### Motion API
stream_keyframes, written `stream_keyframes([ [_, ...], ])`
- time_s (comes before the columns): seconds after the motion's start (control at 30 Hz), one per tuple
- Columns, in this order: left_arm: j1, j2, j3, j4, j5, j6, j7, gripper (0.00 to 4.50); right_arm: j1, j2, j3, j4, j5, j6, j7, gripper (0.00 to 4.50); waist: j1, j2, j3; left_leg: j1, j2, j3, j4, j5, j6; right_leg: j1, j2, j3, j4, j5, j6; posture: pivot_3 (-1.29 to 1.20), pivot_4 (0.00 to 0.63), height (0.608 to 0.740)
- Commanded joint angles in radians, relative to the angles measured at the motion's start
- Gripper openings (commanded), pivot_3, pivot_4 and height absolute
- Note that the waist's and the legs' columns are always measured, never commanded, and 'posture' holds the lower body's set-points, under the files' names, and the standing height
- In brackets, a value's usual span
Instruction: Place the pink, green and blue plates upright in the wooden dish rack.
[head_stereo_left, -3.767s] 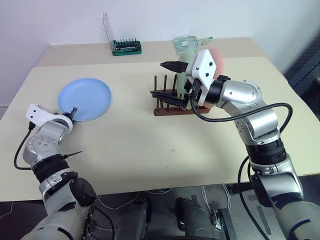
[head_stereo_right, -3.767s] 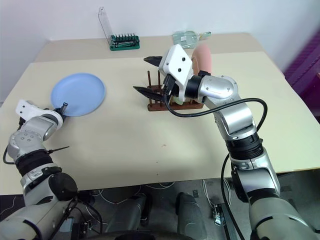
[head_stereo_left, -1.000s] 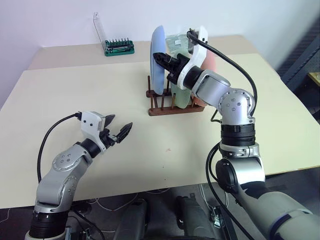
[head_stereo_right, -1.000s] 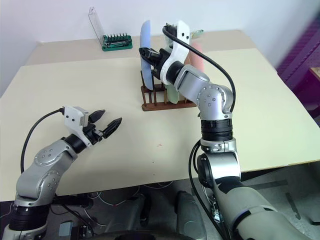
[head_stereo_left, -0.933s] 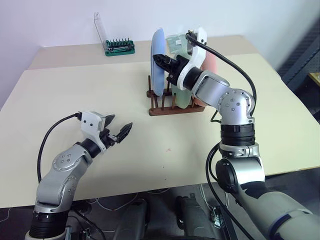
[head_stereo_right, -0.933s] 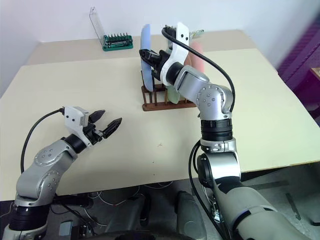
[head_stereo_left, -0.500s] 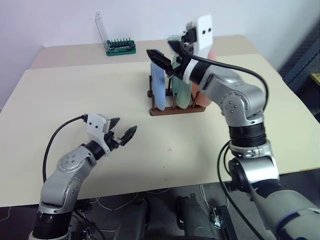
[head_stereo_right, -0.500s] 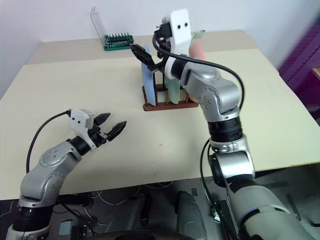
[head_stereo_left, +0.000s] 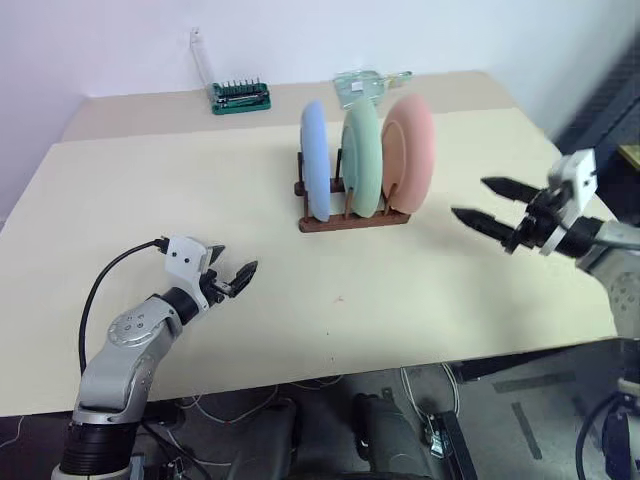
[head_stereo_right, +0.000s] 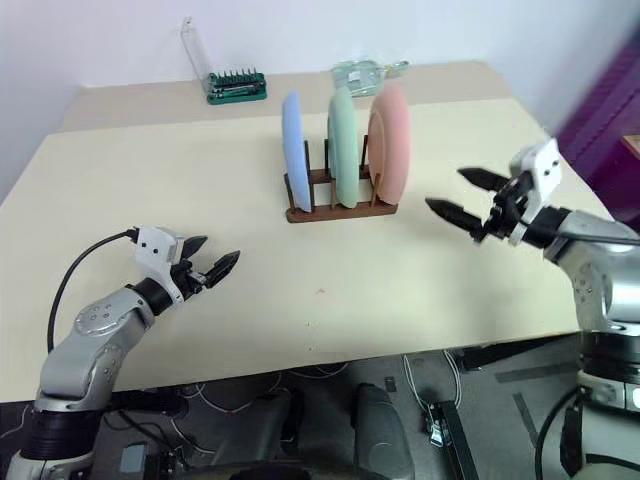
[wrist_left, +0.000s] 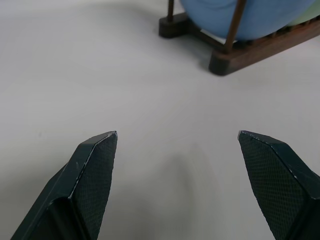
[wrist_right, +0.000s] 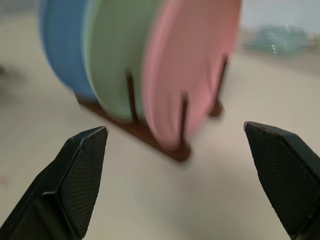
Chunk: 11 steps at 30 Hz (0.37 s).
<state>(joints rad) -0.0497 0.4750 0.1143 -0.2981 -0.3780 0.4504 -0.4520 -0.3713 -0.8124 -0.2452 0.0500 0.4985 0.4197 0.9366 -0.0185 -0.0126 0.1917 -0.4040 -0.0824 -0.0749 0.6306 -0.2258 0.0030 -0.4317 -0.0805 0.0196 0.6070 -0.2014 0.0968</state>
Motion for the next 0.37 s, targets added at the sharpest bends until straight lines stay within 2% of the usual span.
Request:
stream_keyframes([
  [0.03,0.001,0.011,0.016,-0.017,0.020,-0.020,-0.003,3.99,-0.046,0.013,0.020,0.047,-0.057,-0.086,-0.006,4.44,0.004,0.000,0.000,0.000,0.000,0.000,0.000,0.000,0.000,0.000,0.000,0.000,0.000,0.000,0.000,0.00,0.150,0.740],
  [0.37,0.088,-0.005,0.035,-0.062,0.037,-0.039,0.018,3.99,-0.060,0.111,0.129,0.164,-0.160,-0.218,0.008,4.44,0.019,0.000,0.000,-0.002,0.000,0.000,0.002,0.000,0.000,0.000,-0.001,-0.001,-0.001,0.000,0.000,0.00,0.150,0.740],
])
